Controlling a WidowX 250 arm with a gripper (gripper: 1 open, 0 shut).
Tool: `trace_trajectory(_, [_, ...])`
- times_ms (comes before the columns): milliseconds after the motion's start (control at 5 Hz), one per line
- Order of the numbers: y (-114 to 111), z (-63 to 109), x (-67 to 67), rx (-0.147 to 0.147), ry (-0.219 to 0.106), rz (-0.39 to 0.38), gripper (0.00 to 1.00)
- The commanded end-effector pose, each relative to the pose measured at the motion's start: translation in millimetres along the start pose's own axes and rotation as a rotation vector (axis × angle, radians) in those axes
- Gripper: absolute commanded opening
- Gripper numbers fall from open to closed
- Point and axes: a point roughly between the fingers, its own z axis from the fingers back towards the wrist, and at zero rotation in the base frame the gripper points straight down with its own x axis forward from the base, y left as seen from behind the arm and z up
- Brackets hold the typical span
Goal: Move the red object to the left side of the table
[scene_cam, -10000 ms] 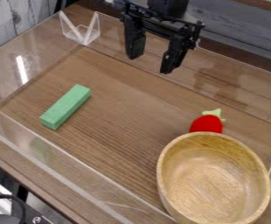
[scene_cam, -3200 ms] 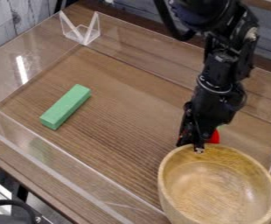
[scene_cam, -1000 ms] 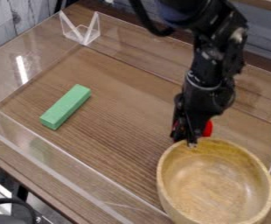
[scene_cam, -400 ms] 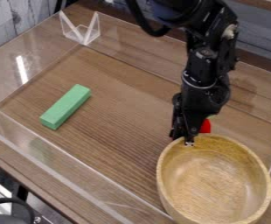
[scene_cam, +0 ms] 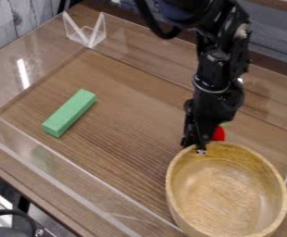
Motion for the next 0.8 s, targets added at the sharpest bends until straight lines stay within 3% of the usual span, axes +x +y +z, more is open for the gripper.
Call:
trace_trajectory(0, [1.2, 0.9, 7.3, 0.006, -0.025, -0.006, 0.00])
trace_trajectory(600, [-8.7, -8.7, 8.9, -0.017, -0.039, -0.017, 0.00])
